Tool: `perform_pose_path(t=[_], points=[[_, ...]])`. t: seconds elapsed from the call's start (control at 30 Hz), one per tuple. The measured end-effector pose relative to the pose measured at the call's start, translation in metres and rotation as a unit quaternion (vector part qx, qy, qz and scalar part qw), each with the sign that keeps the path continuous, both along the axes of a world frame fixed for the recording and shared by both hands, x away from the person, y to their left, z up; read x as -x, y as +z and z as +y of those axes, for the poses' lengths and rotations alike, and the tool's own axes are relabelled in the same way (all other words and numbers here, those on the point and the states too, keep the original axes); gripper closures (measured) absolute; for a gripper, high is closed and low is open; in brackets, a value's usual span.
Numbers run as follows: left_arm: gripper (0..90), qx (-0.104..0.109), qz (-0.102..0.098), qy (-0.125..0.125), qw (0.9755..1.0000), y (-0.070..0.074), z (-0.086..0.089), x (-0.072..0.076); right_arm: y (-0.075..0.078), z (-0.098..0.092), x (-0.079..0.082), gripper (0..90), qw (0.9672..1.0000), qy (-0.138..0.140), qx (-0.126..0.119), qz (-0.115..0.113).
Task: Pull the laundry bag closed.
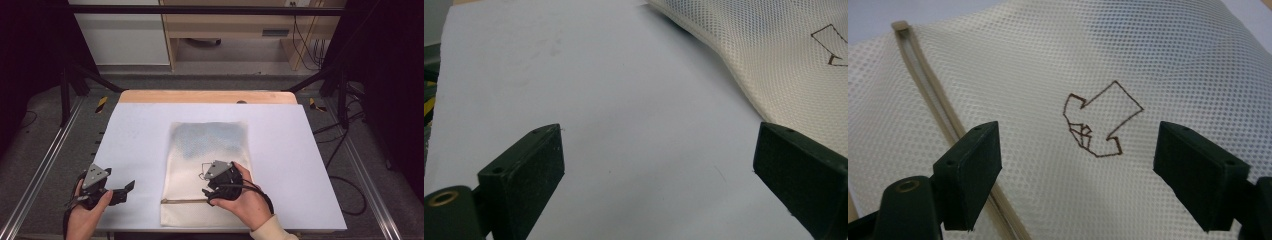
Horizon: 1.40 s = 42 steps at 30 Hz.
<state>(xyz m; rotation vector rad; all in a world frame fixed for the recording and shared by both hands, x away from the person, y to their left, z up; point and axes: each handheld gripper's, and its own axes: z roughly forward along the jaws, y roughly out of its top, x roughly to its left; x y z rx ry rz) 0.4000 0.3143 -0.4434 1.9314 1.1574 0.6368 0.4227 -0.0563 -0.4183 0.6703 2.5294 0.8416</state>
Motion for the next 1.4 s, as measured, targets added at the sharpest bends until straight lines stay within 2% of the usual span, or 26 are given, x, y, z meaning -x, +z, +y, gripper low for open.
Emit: perform_pose_path(t=[0.2,0.23,0.33,0.57,0.63,0.73,0.87,1.07,1.4], points=[[6.1,-0.013,0.012,-0.017,0.9997,0.0,0.004,0.009,0.004,0.024,-0.006,26.7,0.999,0.032,0.022,0.024],[6.1,-0.013,0.012,-0.017,0.9997,0.0,0.004,0.009,0.005,0.028,-0.006,30.7,0.9985,0.039,0.027,0.027],[6.1,-0.013,0.005,-0.017,0.9998,0.001,0.006,0.013,0.007,0.039,-0.009,33.7,0.9972,0.055,0.037,0.035],[6.3,-0.013,0.008,0.002,0.9999,0.0,0.008,0.008,0.008,0.059,-0.013,45.0,0.9916,0.099,0.054,0.063],[6.4,-0.012,0.008,0.003,0.9999,0.0,0.009,0.007,0.008,0.061,-0.013,47.5,0.991,0.101,0.055,0.068],[6.5,-0.008,0.013,0.003,0.9999,-0.001,0.011,0.007,0.008,0.069,-0.014,54.7,0.9882,0.115,0.065,0.077],[6.5,-0.014,0.014,0.001,0.9998,-0.002,0.008,0.007,0.009,0.076,-0.014,60.2,0.985,0.131,0.066,0.091],[6.5,-0.015,0.014,-0.001,0.9998,-0.001,0.008,0.007,0.01,0.085,-0.013,62.9,0.9821,0.145,0.071,0.098],[6.5,-0.012,0.015,0.001,0.9998,-0.002,0.009,0.006,0.006,0.1,-0.011,70.5,0.975,0.173,0.079,0.115]])
